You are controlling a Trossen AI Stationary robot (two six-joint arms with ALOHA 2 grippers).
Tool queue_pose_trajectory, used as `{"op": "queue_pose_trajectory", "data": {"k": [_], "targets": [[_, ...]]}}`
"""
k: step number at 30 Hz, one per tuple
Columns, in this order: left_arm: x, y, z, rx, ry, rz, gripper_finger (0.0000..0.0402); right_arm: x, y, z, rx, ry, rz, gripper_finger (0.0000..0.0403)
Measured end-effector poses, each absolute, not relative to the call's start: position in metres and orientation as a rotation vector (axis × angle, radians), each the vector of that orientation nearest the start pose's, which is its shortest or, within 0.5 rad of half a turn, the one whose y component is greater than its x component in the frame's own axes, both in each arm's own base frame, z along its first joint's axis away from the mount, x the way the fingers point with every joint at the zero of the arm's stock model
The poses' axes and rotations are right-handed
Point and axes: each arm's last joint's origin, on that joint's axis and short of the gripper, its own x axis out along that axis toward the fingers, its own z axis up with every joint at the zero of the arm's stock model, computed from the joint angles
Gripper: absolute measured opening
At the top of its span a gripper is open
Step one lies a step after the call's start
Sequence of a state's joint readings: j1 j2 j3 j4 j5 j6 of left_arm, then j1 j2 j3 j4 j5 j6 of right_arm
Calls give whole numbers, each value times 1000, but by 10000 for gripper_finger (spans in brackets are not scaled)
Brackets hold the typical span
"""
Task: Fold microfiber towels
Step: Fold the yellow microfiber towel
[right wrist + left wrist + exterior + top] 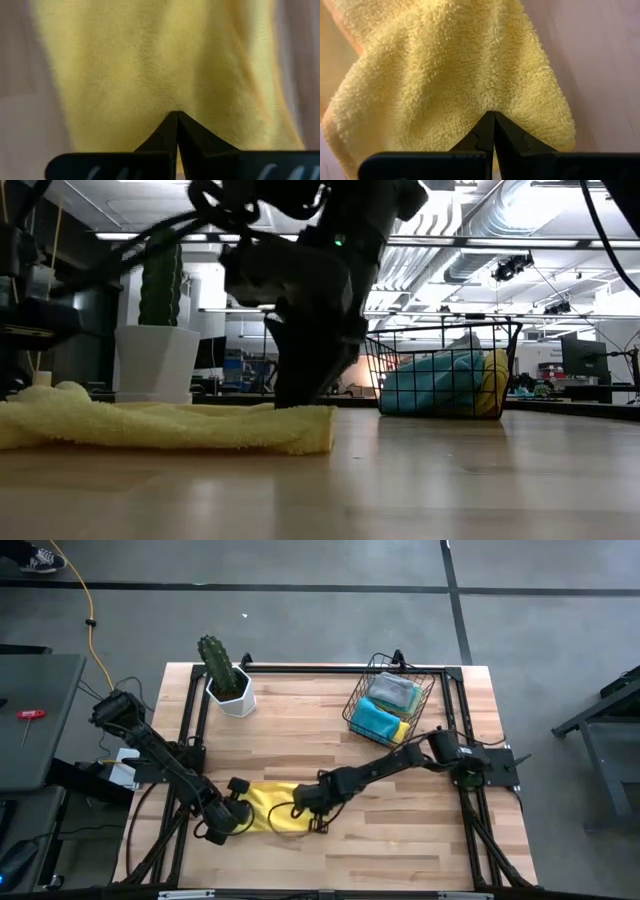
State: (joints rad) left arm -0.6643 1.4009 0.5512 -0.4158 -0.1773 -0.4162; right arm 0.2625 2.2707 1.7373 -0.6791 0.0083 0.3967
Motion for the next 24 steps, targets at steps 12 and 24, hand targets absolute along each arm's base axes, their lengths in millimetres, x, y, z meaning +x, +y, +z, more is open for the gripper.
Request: {"op": "queue_pose_trajectory", "data": {"k": [12, 24], "targets": [[171, -127, 128, 125, 1208, -172, 0, 434, 118, 133, 152, 1202, -103, 0], [166, -130, 128, 130, 1245, -198, 0, 411, 127, 143, 95, 1310, -207, 0]]}}
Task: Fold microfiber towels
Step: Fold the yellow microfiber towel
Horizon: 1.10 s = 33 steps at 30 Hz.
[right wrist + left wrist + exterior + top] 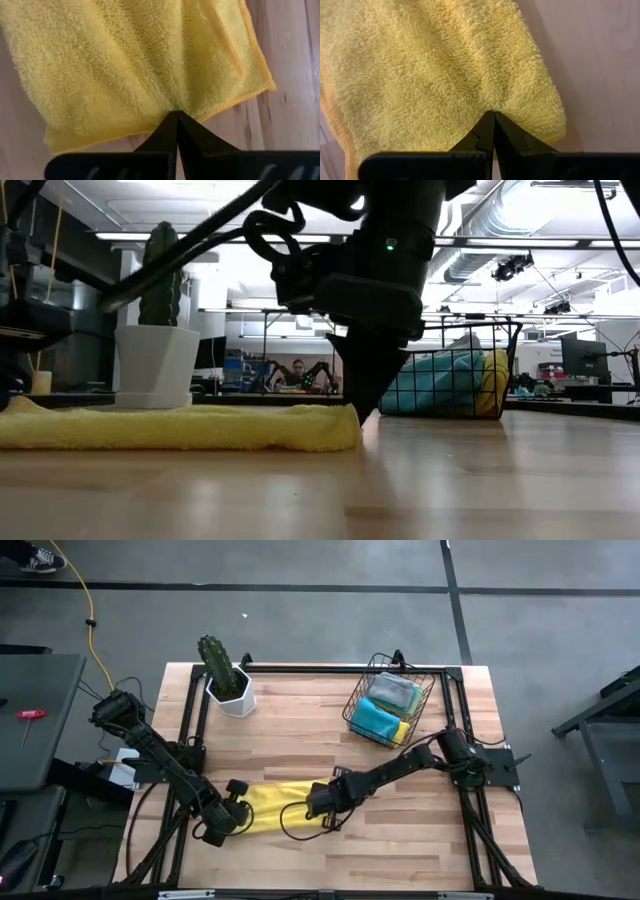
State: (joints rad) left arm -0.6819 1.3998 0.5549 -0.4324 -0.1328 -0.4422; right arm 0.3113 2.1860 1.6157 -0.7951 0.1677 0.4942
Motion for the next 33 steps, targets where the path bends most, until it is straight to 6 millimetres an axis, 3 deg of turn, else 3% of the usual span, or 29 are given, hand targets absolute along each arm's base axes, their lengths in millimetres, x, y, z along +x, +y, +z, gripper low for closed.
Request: {"op": "queue_pose_trajectory", "data": {"k": [4, 10, 15, 22, 27, 33], "targets": [[166, -129, 128, 137, 1240, -197, 0, 411, 128, 150, 66, 1276, -219, 0], [165, -129, 128, 130, 1247, -205, 0, 402, 123, 188, 30, 1184, -294, 0], [165, -129, 129, 132, 1246, -208, 0, 415, 120, 196, 43, 1068, -229, 0], [165, -129, 129, 135, 1238, -202, 0, 432, 101, 176, 55, 1071, -181, 0], [166, -129, 129, 137, 1235, -199, 0, 438, 92, 149, 67, 1152, -148, 0], [166, -129, 129, 137, 1234, -198, 0, 438, 87, 140, 53, 1185, -181, 0]]}}
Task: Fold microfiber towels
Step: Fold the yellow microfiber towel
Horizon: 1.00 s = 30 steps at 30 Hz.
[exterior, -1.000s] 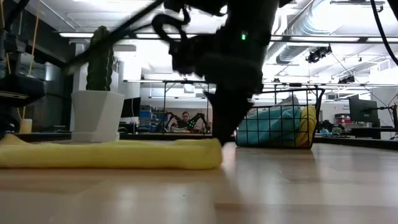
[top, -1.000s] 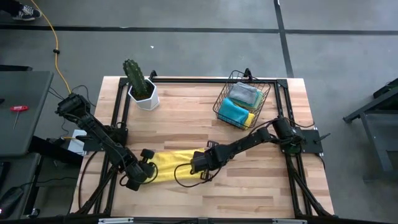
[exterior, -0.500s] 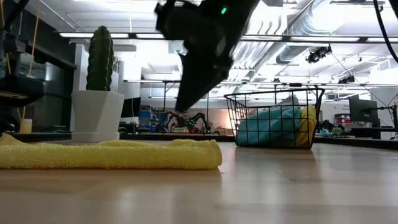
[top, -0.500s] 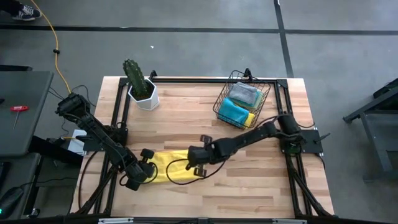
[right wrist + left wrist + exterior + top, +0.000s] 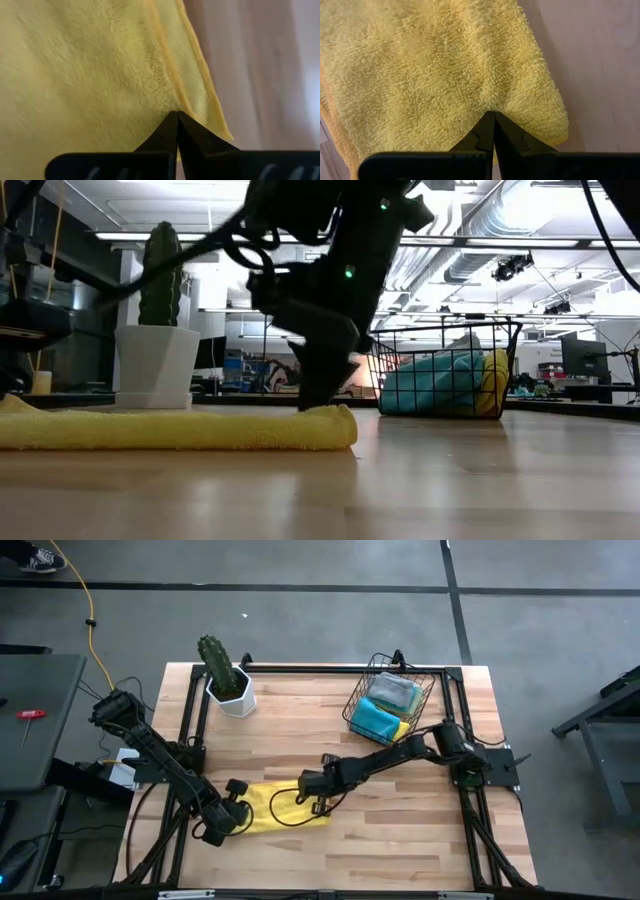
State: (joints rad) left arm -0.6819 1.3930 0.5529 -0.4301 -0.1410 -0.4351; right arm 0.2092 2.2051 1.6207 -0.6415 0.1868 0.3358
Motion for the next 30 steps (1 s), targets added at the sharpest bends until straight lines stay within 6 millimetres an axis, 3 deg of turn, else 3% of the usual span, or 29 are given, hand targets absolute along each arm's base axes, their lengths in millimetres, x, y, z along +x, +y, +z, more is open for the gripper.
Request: {"op": "queue_pose_trajectory", "data": {"k": [9, 21, 30], "targets": [[166, -129, 129, 140, 1227, -191, 0, 424, 80, 139, -5, 1264, -402, 0], [167, -129, 130, 167, 1227, -197, 0, 421, 90, 147, -88, 1220, -429, 0], [176, -135, 160, 261, 1267, -193, 0, 410, 100, 168, -117, 1206, -431, 0]]}}
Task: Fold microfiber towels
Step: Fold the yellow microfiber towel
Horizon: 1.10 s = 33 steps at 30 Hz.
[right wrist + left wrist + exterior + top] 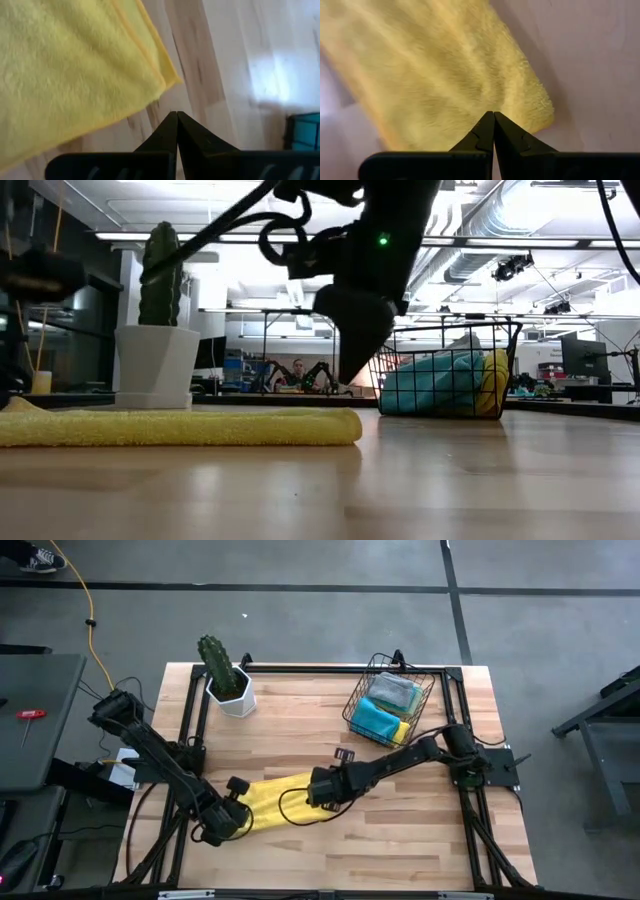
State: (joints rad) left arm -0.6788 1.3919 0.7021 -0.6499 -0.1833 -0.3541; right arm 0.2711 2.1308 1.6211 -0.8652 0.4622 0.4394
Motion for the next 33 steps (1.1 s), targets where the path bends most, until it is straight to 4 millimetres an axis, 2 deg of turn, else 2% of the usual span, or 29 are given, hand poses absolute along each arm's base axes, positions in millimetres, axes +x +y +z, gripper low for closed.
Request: {"op": "queue_pose_trajectory", "data": {"k": [3, 7, 12, 15, 19, 23, 27, 33], "targets": [[177, -135, 174, 304, 1215, -167, 0, 404, 101, 170, -104, 1247, -445, 0], [168, -131, 190, 308, 1087, -150, 0, 398, 106, 170, -72, 1285, -447, 0], [150, -123, 206, 229, 872, -179, 0, 397, 124, 169, -43, 1238, -410, 0], [138, -115, 208, 199, 789, -175, 0, 398, 139, 155, 55, 1182, -299, 0], [127, -104, 201, 151, 753, -121, 0, 394, 156, 138, 135, 1089, -242, 0], [120, -96, 186, 132, 772, -79, 0, 389, 169, 134, 125, 1044, -236, 0], [118, -91, 168, 87, 796, -29, 0, 388, 173, 143, 73, 1054, -266, 0], [119, -80, 150, 32, 838, 85, 0, 400, 182, 162, 65, 950, -246, 0]]}}
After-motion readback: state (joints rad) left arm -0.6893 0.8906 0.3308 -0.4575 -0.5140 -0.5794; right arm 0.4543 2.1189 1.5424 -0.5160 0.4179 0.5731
